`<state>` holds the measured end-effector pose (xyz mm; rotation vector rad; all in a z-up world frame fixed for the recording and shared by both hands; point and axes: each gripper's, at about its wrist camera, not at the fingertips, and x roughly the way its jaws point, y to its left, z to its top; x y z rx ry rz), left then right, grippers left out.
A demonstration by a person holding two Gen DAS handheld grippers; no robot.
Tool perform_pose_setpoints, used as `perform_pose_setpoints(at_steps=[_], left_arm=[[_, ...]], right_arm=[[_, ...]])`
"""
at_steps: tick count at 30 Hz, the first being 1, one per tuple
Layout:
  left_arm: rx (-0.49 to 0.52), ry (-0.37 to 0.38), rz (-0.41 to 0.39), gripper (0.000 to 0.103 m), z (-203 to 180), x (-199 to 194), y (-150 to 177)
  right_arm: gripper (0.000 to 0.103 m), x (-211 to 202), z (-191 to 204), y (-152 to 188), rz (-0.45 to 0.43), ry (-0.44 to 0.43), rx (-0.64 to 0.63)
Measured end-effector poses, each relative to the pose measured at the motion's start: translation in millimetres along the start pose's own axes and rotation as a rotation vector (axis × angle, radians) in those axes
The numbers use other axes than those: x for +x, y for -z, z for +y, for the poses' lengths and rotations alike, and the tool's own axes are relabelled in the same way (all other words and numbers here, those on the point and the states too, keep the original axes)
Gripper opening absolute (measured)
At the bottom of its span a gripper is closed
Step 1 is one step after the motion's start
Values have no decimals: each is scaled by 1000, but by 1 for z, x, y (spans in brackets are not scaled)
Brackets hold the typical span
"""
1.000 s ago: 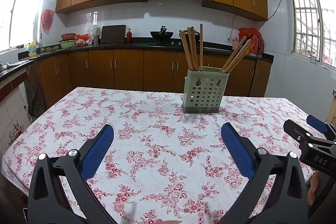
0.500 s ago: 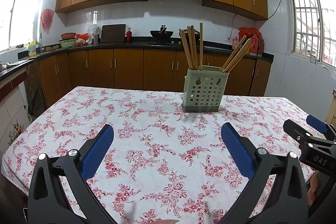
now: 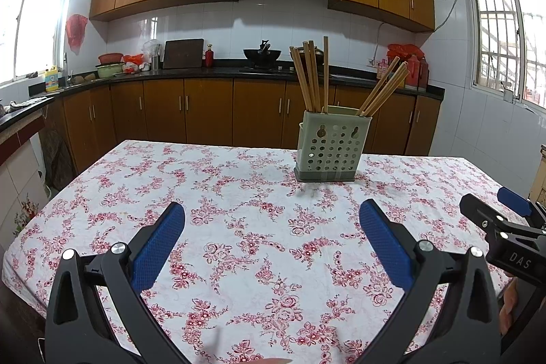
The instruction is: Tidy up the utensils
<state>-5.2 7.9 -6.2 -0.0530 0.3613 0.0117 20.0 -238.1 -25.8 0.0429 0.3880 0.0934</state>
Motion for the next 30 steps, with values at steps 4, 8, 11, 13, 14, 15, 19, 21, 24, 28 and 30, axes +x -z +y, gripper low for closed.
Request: perform_pose_setpoints(at_steps=[4, 8, 11, 13, 14, 15, 19, 21, 24, 28, 30], left_arm=[[1, 1, 0, 101, 0, 0, 0], [0, 0, 0, 101, 0, 0, 0], [1, 1, 0, 101, -1, -1, 1], [0, 1, 1, 101, -1, 0, 0], [0, 2, 1, 101, 0, 0, 0], [-1, 2, 2, 101, -1, 0, 1], [-1, 3, 3, 101, -1, 0, 2], [-1, 3, 4, 101, -1, 0, 2], [0, 2, 3, 101, -1, 0, 2], [0, 3, 4, 101, -1, 0, 1], [-1, 3, 4, 101, -1, 0, 1]], right_arm=[[99, 0, 0, 0, -1, 0, -1], [99, 0, 0, 0, 0, 0, 0], [99, 0, -1, -1, 0, 0, 0], [99, 0, 0, -1, 0, 0, 0], [99, 0, 0, -1, 0, 0, 1], [99, 0, 0, -1, 0, 0, 1], [99, 0, -1, -1, 0, 0, 1], [99, 0, 0, -1, 1, 0, 1], [99, 0, -1, -1, 0, 0, 1], [99, 0, 0, -1, 0, 0, 2], [99, 0, 0, -1, 0, 0, 2]])
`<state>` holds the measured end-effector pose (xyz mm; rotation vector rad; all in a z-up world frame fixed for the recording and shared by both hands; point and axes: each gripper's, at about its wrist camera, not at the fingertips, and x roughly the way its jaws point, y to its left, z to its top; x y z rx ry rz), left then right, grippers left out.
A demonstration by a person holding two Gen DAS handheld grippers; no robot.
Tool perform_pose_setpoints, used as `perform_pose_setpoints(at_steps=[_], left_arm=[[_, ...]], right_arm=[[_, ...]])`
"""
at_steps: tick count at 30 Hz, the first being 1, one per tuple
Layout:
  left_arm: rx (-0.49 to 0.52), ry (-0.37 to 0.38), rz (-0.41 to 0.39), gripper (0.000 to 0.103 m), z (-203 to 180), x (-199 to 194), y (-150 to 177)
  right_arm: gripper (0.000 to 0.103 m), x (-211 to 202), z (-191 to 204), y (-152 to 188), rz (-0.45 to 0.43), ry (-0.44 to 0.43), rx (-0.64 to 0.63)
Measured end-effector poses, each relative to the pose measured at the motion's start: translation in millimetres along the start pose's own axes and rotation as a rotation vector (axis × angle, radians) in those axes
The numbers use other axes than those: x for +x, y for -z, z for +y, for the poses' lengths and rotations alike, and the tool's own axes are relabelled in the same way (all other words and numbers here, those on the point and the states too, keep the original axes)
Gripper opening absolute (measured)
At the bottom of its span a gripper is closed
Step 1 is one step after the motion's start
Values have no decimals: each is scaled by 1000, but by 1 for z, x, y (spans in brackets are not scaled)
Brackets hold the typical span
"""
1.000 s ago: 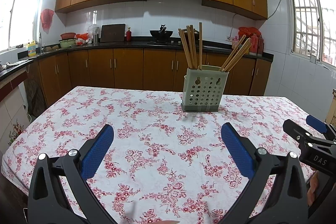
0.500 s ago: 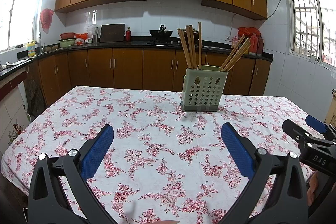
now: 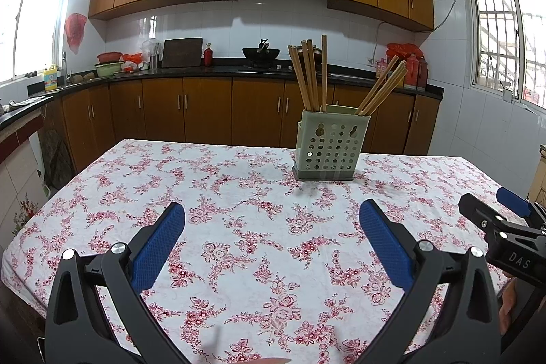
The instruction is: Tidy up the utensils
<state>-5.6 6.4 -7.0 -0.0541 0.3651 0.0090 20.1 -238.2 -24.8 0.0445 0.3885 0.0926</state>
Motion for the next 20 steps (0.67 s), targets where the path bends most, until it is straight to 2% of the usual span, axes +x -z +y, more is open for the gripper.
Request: perform_pose_setpoints(at_steps=[20], left_arm=[[-7, 1, 8, 101, 3, 2, -1]], right_arm=[[99, 0, 1, 1, 3, -1, 3]])
